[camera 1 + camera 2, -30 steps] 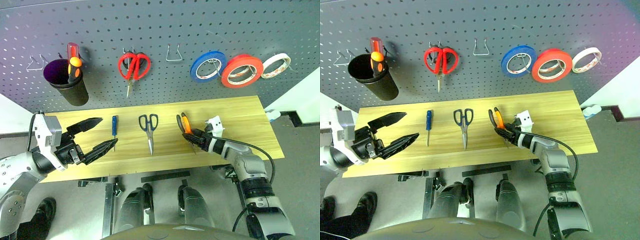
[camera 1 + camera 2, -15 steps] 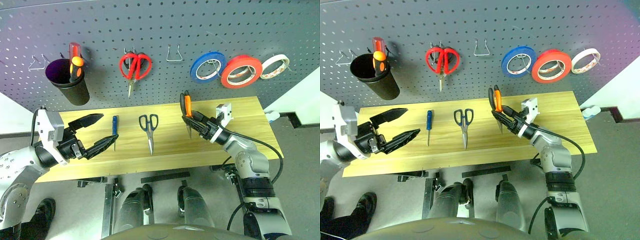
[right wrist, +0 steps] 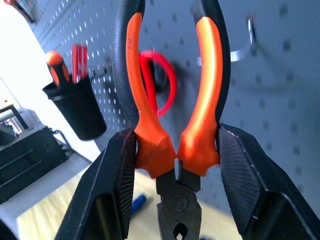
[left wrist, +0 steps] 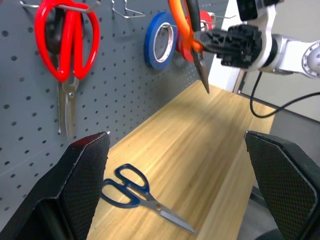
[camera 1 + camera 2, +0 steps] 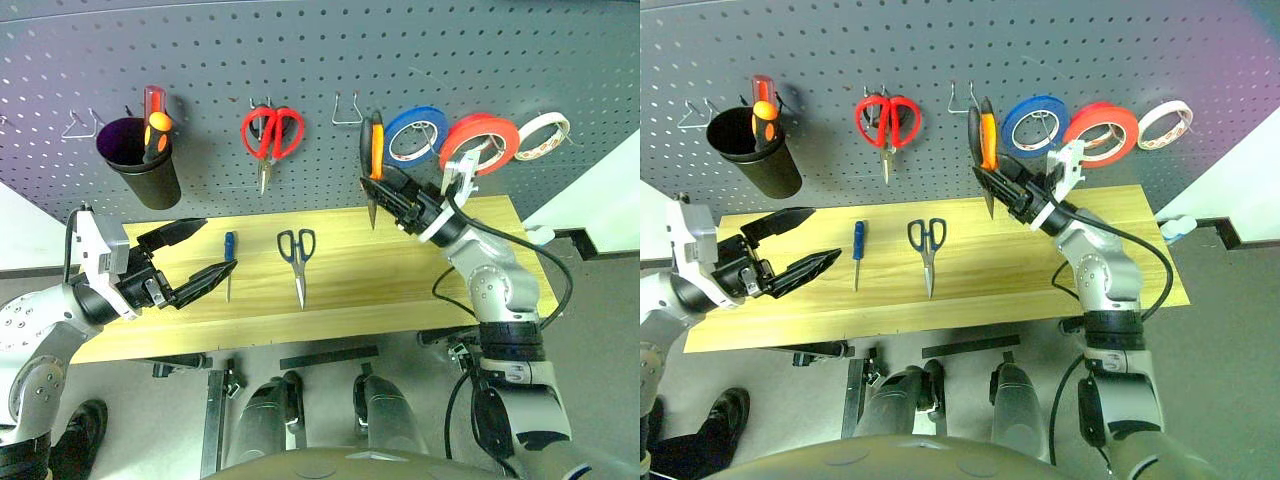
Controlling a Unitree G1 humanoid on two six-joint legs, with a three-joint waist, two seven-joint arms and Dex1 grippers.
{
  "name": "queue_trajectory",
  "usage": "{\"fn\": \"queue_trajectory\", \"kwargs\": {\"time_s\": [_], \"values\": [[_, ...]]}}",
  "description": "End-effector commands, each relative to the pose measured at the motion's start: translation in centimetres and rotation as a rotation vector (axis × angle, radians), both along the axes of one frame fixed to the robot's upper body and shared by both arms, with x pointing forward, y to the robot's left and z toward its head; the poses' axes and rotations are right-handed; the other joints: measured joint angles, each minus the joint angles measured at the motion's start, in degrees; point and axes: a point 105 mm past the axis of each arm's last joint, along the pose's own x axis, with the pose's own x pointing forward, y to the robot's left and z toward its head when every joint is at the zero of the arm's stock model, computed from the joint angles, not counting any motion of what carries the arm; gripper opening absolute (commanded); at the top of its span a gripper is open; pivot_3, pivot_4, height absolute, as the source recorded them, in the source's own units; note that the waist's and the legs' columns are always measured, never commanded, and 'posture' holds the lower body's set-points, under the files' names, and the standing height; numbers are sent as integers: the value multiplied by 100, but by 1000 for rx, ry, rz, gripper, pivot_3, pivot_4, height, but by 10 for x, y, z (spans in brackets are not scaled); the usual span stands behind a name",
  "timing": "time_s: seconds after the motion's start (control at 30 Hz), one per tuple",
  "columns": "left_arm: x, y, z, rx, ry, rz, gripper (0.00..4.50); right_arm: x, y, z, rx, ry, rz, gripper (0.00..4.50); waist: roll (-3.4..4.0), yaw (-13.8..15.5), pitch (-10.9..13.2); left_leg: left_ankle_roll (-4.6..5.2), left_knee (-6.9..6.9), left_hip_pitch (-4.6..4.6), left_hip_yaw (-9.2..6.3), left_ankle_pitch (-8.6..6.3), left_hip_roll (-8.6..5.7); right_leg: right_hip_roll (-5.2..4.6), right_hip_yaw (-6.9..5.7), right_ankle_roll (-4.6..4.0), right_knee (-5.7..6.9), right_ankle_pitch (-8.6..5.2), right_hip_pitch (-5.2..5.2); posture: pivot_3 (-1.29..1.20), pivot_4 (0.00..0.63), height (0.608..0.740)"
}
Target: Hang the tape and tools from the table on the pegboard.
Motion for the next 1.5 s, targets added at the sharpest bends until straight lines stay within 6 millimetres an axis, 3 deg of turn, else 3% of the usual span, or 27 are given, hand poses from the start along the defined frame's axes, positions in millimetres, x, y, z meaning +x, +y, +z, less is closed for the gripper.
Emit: {"fn": "queue_trajectory", "kwargs": {"time_s": [0.03,0.2,0.63,0.97,1.5], "values": [[-1,1,8,5,-50,12,4500,-3,1,29,51,-102,16,2078,-3,1,-3,0,1,0,1,0,0,0,0,0,0,0,1,-108,149,740],[0,1,8,1,-59,20,4500,2,8,43,69,-137,22,2078,-14,0,-58,1,4,0,2,1,-1,3,0,0,3,0,1,-101,141,740],[1,-1,9,-6,-72,31,4500,44,33,69,121,-223,-116,2078,-17,-5,-170,1,7,1,3,2,0,11,0,0,10,0,1,-74,129,740],[0,-3,9,-15,-74,34,4500,56,35,98,185,-283,-146,2078,-14,-4,-193,0,14,1,2,3,1,15,1,0,21,0,0,-62,120,740],[-1,-5,7,-17,-68,29,4500,70,36,105,215,-295,-292,2078,-14,-11,-199,-2,78,3,0,16,6,12,4,-13,93,8,-5,-58,128,740]]}}
